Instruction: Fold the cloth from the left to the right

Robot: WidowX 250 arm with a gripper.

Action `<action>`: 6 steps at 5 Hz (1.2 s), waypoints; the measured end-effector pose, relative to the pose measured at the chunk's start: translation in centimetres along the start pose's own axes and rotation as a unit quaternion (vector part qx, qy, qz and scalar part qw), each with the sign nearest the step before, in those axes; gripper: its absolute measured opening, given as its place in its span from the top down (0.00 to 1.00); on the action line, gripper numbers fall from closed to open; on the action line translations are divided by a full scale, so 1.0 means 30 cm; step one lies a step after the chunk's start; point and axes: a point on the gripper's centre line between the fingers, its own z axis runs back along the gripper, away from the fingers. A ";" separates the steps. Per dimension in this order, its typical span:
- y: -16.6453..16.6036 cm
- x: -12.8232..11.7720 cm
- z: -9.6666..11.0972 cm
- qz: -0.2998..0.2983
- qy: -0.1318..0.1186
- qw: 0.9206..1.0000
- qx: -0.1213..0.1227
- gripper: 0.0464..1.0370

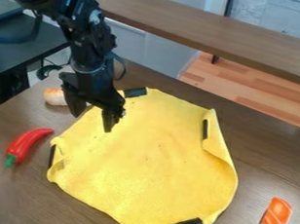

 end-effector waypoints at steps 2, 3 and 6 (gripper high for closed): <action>0.037 -0.054 -0.069 0.077 0.045 0.995 -0.034 0.04; 0.051 -0.076 -0.123 0.115 0.063 0.991 -0.041 0.04; 0.121 -0.139 -0.199 0.185 0.066 0.980 -0.039 0.04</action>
